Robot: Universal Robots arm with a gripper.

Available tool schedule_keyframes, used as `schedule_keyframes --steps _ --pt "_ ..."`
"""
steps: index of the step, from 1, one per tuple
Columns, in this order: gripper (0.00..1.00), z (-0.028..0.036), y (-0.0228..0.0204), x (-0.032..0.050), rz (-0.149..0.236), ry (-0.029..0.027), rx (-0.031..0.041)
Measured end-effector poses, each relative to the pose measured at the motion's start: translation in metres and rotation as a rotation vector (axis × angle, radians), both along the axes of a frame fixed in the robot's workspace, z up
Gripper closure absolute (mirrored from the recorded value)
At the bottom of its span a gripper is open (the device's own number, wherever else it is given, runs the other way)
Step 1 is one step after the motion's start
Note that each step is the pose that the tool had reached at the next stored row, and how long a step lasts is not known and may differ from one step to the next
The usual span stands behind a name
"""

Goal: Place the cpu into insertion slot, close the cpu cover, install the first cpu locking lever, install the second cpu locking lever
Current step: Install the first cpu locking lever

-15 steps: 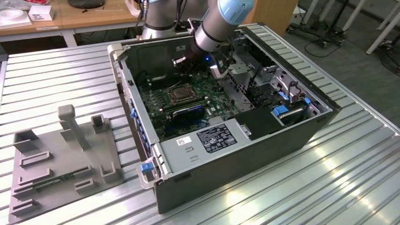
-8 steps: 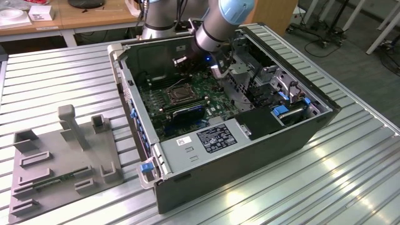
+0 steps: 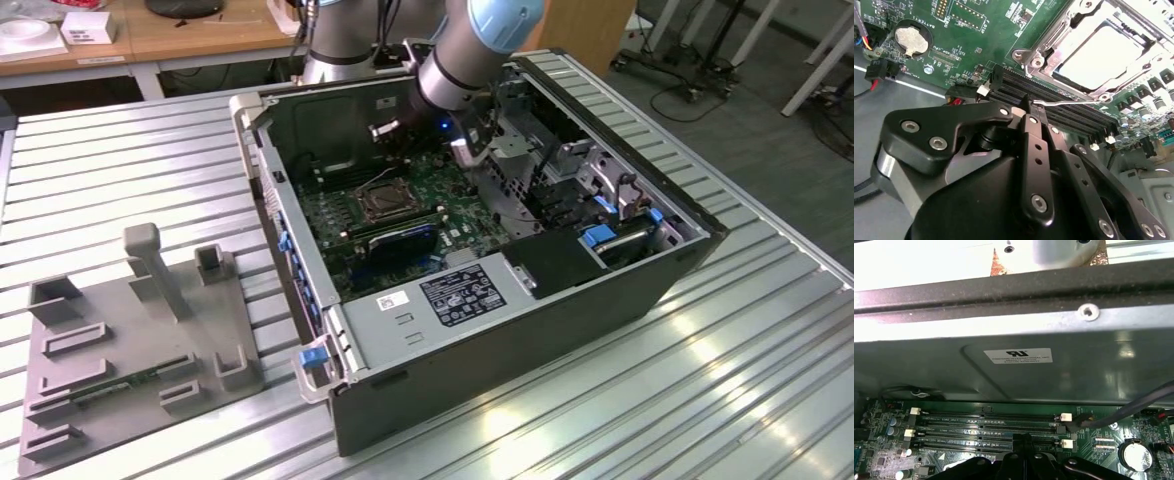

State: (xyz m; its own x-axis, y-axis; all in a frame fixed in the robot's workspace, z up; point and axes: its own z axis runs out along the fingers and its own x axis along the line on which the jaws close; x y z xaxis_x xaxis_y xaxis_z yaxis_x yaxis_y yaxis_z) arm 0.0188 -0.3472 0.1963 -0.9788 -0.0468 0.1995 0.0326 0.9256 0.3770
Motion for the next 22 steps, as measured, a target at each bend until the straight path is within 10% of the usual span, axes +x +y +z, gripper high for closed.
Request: schedule_keyframes --steps 22 --pt "0.89 0.0249 0.0056 -0.0001 0.0 0.0 0.0184"
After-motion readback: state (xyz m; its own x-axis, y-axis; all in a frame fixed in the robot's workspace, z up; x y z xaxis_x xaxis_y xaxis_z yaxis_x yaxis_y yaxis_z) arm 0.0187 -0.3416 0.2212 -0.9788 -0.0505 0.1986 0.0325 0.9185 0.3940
